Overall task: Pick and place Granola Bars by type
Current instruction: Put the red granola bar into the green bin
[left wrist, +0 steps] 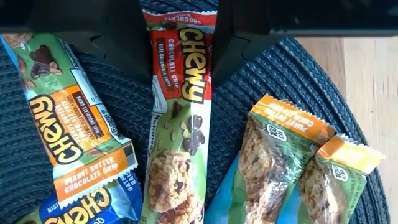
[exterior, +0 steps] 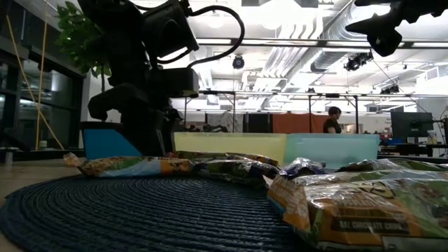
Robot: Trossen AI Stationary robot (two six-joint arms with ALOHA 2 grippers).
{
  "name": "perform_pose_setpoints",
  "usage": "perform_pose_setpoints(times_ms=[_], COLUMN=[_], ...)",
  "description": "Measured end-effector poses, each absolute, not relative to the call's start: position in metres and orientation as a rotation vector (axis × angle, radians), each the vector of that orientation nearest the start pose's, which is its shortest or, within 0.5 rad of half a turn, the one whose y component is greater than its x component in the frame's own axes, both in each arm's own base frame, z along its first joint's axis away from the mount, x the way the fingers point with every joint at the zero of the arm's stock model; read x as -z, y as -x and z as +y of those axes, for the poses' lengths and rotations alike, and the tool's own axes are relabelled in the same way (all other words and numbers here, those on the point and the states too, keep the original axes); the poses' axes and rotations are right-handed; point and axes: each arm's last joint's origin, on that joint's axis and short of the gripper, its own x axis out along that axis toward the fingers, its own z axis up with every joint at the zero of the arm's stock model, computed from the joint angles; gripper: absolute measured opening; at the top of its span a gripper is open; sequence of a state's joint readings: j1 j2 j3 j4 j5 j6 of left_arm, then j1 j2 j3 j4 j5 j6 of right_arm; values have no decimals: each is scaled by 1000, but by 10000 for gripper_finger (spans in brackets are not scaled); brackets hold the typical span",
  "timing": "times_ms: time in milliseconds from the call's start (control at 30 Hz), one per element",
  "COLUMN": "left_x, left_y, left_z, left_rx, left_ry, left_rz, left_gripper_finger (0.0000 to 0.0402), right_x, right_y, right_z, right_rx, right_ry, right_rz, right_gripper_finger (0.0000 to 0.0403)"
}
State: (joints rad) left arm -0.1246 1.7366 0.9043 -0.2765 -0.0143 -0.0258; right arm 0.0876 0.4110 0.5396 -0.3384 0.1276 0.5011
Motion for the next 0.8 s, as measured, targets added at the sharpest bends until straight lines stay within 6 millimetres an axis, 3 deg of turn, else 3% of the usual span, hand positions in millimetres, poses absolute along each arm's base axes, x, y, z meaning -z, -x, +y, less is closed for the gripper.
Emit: perform_pose_setpoints(times_ms=[800], left_x=[-140], left_y=[-311], left_z=[-38], left_rx=[62], left_ry=[-59], left_rz=[1109], left_gripper_finger=[135], right_x=[-280], right_y=[-107], right_z=[6], right_rx=[91], right_ry=[-477], right_rz=[194], right_gripper_finger=[200])
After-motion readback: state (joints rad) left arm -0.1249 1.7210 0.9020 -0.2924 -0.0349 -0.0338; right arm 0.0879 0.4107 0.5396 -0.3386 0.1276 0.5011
